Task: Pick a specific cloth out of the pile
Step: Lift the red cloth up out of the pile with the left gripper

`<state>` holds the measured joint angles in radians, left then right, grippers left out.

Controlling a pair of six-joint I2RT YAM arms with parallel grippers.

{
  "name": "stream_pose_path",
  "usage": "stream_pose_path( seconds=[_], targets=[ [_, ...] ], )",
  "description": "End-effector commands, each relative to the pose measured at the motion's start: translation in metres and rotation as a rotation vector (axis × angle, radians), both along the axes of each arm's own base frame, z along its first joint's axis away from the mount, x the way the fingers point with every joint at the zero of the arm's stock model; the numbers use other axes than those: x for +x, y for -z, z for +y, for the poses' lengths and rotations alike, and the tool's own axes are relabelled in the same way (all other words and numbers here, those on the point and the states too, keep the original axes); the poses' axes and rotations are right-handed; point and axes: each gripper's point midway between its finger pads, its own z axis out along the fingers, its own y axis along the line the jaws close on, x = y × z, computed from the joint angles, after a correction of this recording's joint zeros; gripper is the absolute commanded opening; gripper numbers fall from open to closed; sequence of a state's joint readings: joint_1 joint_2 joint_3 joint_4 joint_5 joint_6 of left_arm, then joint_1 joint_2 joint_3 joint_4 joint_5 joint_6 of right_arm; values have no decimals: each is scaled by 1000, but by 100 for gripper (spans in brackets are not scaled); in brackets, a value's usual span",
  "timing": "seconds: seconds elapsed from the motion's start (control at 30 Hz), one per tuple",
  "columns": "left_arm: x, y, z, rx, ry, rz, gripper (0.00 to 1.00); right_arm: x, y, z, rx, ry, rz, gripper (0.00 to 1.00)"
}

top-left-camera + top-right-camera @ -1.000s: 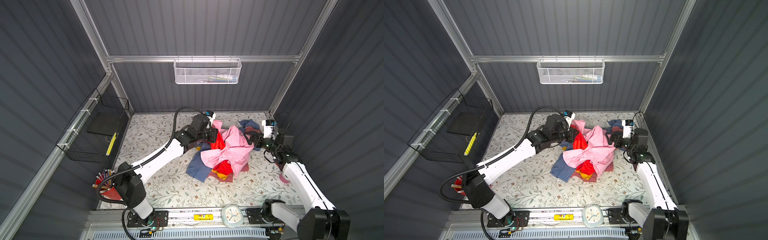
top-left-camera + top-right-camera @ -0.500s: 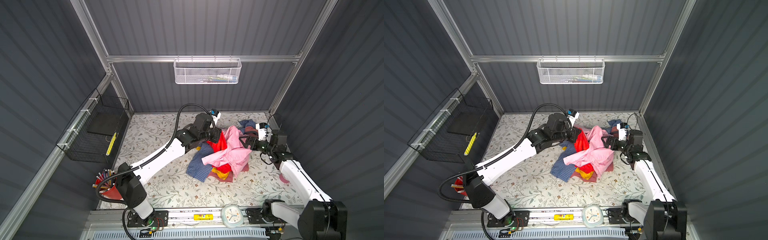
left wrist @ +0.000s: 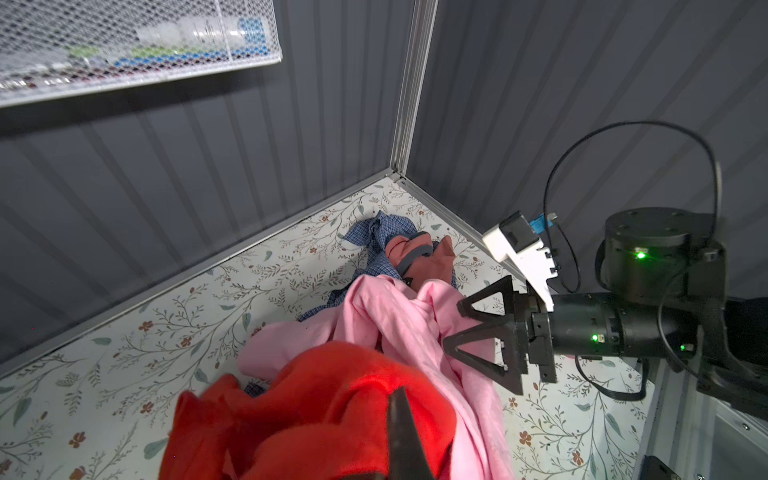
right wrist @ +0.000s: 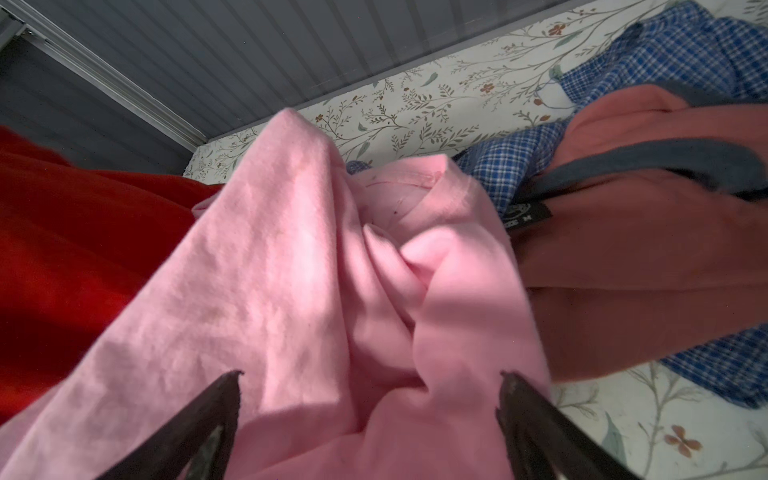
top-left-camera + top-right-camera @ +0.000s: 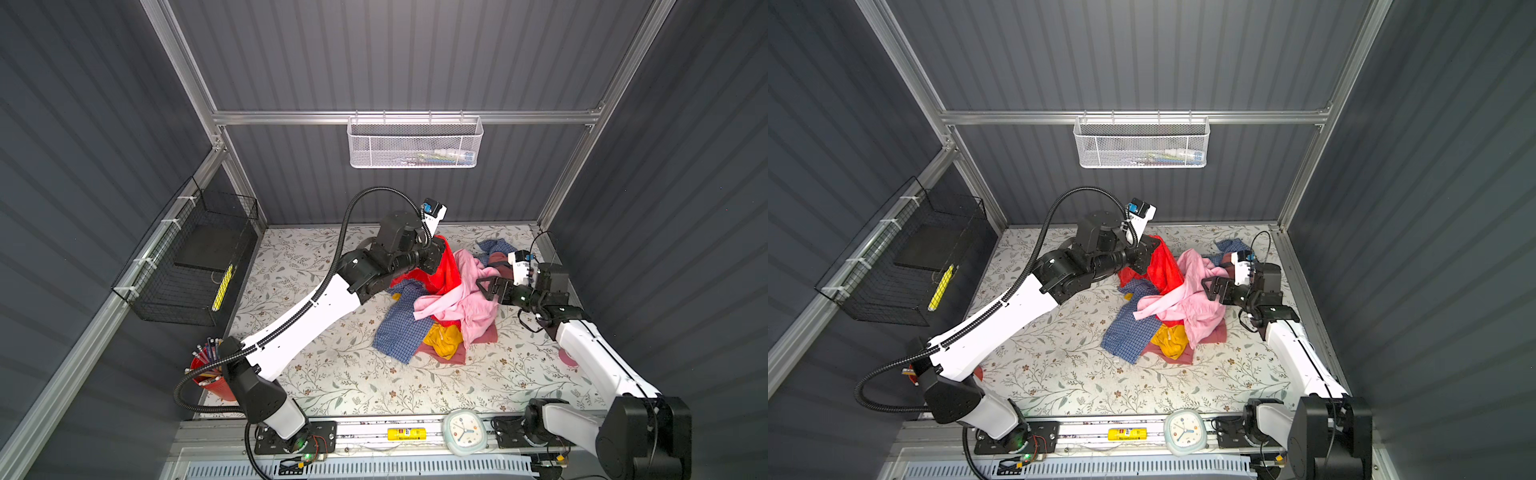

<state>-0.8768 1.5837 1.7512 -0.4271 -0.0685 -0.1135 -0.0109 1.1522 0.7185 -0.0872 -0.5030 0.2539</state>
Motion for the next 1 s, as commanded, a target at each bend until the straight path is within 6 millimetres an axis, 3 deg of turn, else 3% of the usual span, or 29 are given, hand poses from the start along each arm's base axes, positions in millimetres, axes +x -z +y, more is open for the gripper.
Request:
stream_pose_path(
  seconds=[0.0,0.57,0.97],
  targets=[
    [-9,-63,15,-71,-10,-146,0,-3,13,-5,-27,27,40,96],
    [-17,-165,65,-111,-138,-489,0,-6,31,-22,-99,112,76,96],
    [-12,-214,100,-47,-302,-668,0,-4,42,-35,-142,172,103,97]
  ],
)
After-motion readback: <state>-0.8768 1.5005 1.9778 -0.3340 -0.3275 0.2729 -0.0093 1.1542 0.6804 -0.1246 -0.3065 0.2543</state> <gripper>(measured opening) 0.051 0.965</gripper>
